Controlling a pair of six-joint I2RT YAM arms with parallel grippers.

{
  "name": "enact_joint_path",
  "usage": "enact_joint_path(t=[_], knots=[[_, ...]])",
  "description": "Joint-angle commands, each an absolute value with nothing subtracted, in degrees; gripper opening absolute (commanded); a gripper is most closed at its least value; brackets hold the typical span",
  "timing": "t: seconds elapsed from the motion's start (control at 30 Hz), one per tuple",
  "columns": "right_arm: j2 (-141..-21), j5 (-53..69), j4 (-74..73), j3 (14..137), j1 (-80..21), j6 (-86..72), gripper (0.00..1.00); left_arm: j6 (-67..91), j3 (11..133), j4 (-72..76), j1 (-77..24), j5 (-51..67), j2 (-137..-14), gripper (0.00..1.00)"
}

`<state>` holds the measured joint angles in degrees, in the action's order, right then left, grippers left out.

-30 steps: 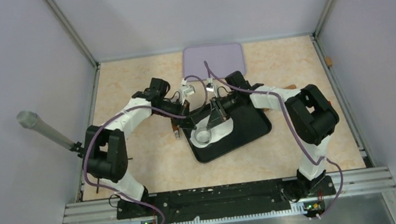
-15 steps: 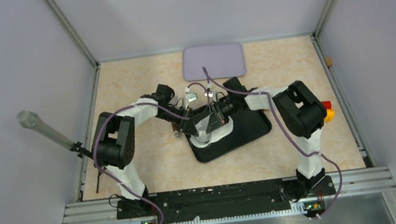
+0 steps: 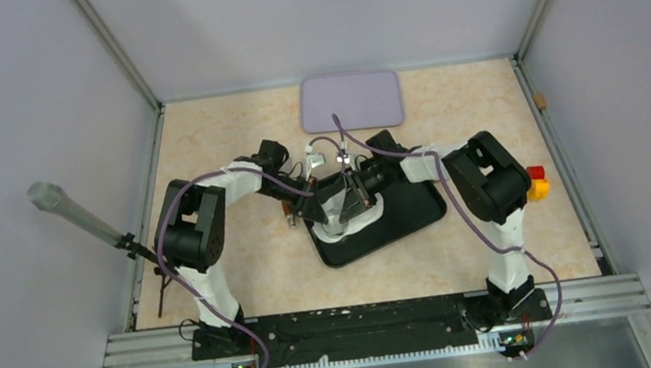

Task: Roll out the dumpling wrappers from the dough
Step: Press the dumpling wrapper on the work surface.

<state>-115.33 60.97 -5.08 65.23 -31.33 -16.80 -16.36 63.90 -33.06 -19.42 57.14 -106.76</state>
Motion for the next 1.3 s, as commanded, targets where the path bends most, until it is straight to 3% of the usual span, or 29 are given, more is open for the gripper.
enact_joint_path(t=[0.0,0.67,1.27], knots=[[-116.47,62.18,-3.41,66.02,-30.94,-16.98,0.0,-15.08,64.2,-31.62,-19.53,58.0,-108.25,0.0],[-117.8,59.49,-4.81,65.46,-29.58,-16.54,0.0,-6.34,65.29,-28.26,-20.45,48.39,-111.59,0.0],[-119.85,52.13,-10.74,66.88,-29.64,-13.08,0.0,-6.02,65.64,-28.48,-20.83,47.92,-112.14,0.0]])
